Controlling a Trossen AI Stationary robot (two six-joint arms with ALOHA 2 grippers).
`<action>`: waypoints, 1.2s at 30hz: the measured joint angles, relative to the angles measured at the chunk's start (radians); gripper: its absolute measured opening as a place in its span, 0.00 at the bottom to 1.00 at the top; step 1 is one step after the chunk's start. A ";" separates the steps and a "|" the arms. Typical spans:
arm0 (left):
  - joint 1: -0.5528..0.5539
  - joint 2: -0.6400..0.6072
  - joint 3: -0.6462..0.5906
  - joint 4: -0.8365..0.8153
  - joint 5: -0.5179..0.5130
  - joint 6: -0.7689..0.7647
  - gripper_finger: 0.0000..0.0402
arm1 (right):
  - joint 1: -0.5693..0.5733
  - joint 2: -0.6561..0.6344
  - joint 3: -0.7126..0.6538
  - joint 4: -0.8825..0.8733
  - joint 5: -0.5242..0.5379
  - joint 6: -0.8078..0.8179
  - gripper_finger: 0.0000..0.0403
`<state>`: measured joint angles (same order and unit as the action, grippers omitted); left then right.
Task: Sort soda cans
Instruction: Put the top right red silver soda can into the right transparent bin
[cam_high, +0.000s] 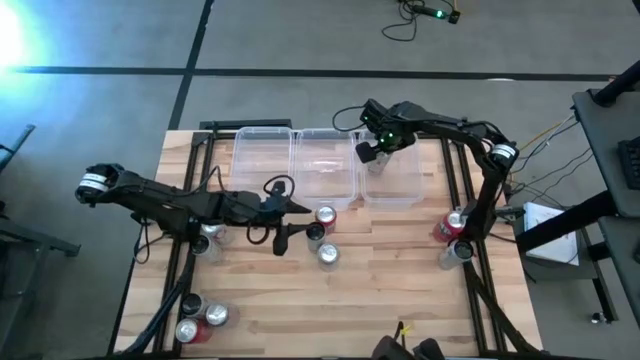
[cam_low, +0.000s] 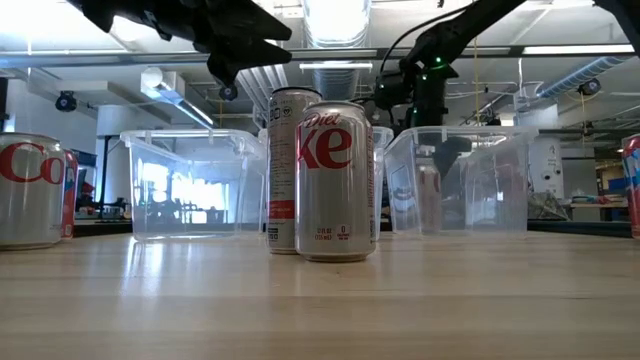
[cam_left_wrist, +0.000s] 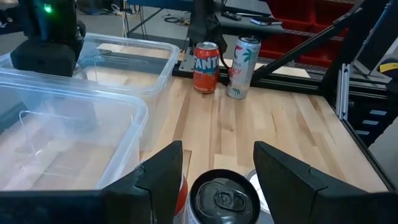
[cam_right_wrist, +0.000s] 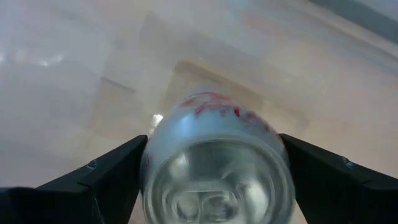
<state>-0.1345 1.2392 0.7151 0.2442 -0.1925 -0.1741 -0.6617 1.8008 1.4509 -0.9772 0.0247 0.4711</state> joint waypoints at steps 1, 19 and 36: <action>0.000 0.000 0.000 0.000 0.000 0.000 0.46 | 0.000 0.000 0.000 -0.001 0.001 0.000 0.87; -0.007 0.010 -0.005 0.066 0.080 0.083 0.46 | 0.186 -0.389 0.016 -0.042 0.151 -0.079 0.83; -0.053 -0.050 -0.006 0.025 0.134 0.160 0.46 | 0.955 -0.288 -0.005 0.147 0.403 -0.074 0.91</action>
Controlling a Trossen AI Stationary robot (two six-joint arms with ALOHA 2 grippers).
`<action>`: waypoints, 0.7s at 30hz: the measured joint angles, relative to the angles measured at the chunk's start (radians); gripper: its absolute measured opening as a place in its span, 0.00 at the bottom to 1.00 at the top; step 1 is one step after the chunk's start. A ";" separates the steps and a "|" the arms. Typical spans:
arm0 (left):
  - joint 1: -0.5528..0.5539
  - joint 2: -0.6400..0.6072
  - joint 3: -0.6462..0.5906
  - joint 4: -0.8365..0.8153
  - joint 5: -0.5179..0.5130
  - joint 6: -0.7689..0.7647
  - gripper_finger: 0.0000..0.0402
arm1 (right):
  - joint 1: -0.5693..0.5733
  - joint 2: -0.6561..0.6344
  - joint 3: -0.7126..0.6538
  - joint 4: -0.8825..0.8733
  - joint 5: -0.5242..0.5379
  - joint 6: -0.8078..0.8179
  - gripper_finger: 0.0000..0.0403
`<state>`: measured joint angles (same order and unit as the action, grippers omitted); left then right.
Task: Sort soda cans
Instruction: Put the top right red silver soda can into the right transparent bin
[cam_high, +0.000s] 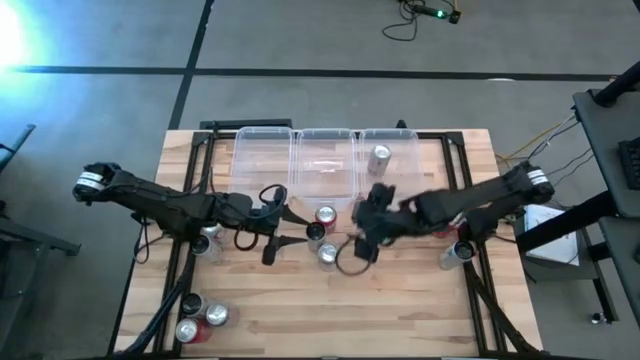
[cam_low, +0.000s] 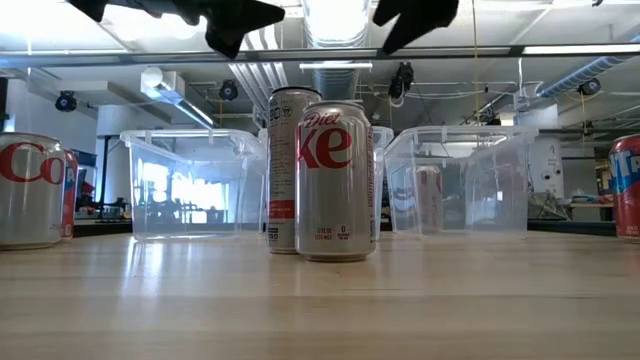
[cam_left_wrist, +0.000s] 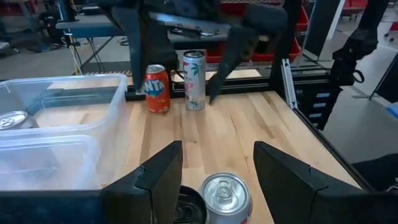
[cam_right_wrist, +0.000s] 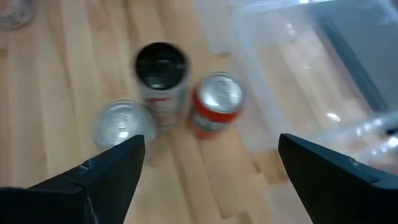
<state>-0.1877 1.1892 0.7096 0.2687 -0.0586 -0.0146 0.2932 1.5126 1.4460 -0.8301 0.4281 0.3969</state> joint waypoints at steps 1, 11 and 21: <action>-0.002 0.000 0.000 0.000 0.000 0.003 0.46 | 0.010 0.015 0.000 0.015 0.000 -0.001 0.91; -0.006 -0.002 0.000 -0.009 0.000 0.006 0.46 | 0.053 0.188 0.000 0.189 -0.008 -0.065 0.91; -0.006 -0.002 0.000 -0.028 0.000 0.022 0.46 | 0.052 0.225 -0.001 0.263 0.002 -0.049 0.91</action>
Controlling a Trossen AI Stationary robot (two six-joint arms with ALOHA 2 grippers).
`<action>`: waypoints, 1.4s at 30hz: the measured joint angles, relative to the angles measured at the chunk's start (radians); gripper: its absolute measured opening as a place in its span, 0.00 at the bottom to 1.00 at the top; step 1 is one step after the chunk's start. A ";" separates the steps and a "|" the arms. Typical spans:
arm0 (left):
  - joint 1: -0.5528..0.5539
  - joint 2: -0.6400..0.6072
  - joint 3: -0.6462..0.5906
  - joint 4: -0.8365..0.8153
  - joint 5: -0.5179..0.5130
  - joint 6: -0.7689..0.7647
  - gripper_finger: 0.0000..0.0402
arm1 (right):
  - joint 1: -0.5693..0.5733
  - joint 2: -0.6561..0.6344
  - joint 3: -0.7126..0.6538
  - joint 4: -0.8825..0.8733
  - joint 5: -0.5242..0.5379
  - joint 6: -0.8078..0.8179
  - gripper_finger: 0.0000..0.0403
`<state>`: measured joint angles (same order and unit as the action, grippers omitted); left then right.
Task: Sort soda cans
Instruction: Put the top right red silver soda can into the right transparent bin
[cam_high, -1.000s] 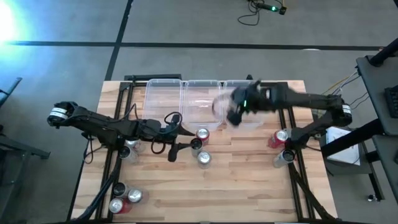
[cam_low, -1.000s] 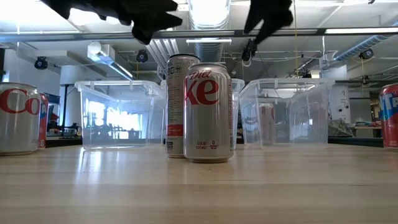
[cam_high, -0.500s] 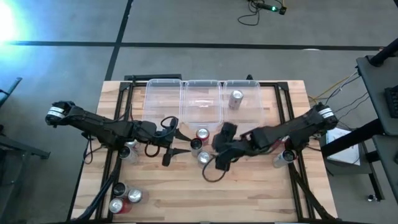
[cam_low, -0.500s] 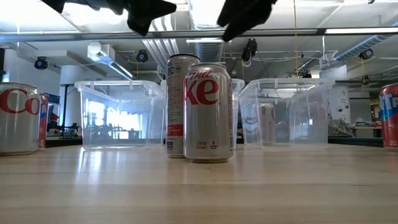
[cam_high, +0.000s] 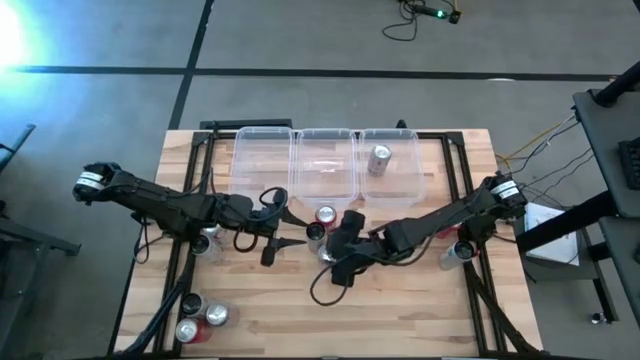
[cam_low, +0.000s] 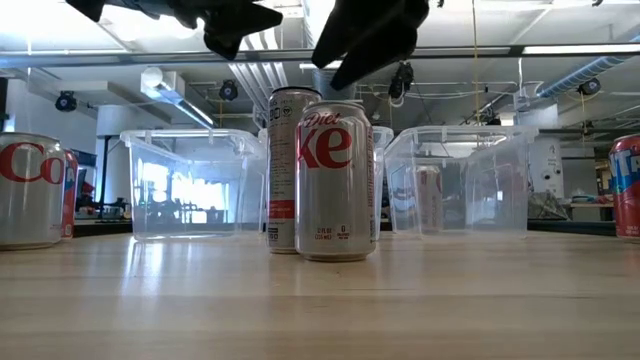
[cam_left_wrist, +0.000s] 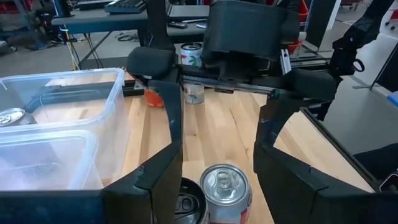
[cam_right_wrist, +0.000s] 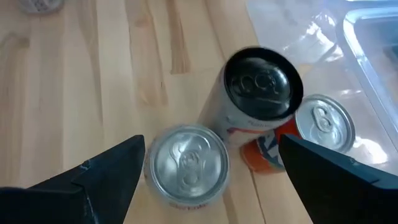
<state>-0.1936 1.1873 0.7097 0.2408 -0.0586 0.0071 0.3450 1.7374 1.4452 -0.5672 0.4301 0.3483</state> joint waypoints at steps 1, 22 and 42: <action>0.000 0.000 0.000 -0.001 0.000 0.000 0.46 | 0.000 0.000 0.000 0.004 0.000 0.001 0.91; 0.000 -0.002 0.000 0.004 -0.001 -0.008 0.46 | 0.001 0.014 -0.204 0.232 -0.054 0.107 0.91; -0.002 -0.002 0.002 0.004 -0.001 -0.016 0.46 | 0.001 0.015 -0.373 0.505 -0.091 0.044 0.91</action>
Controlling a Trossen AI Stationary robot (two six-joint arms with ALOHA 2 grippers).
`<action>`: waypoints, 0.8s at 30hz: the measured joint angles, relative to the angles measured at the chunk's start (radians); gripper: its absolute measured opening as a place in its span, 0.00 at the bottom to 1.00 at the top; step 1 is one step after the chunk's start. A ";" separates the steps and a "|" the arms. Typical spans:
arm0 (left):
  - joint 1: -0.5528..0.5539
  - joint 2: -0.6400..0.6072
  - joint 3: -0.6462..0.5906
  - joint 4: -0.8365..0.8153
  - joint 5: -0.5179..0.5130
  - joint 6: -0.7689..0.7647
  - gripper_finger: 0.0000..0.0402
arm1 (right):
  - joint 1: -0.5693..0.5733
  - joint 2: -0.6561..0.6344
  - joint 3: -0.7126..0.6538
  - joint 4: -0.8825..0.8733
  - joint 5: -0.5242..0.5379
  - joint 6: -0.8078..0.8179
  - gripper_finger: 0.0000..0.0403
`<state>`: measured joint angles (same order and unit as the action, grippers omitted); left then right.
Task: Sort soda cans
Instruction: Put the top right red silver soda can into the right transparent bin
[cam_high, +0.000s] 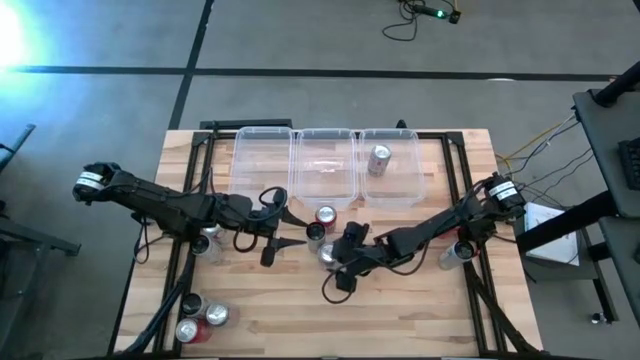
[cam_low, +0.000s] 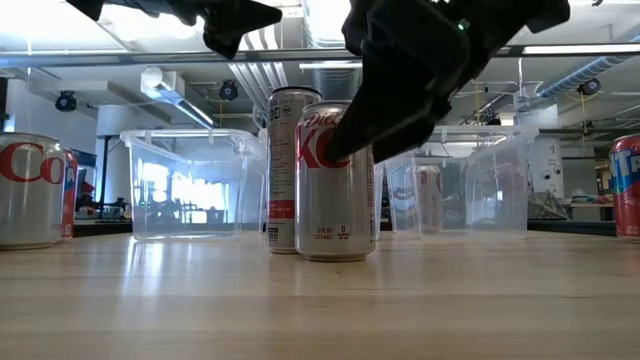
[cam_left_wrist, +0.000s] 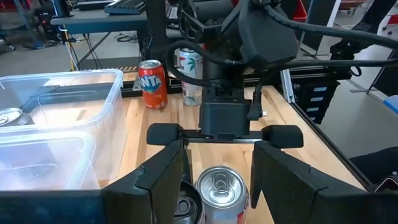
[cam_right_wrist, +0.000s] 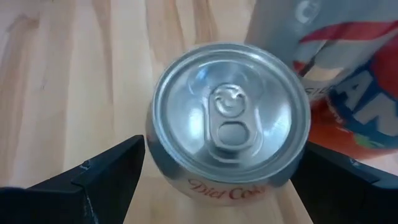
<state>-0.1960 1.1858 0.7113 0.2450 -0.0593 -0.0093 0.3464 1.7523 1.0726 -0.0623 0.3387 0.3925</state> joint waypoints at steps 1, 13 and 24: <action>-0.001 0.000 0.000 -0.002 0.000 0.000 0.46 | -0.002 0.000 -0.006 0.008 -0.002 0.000 0.91; -0.004 -0.005 0.000 -0.009 0.025 0.003 0.46 | -0.013 0.066 -0.010 0.158 0.006 -0.044 0.91; -0.004 -0.006 0.000 -0.017 0.026 0.001 0.46 | -0.013 0.030 0.018 0.144 0.028 -0.044 0.83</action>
<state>-0.2005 1.1793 0.7113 0.2283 -0.0338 -0.0086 0.3332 1.7818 1.0909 0.0820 0.3668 0.3486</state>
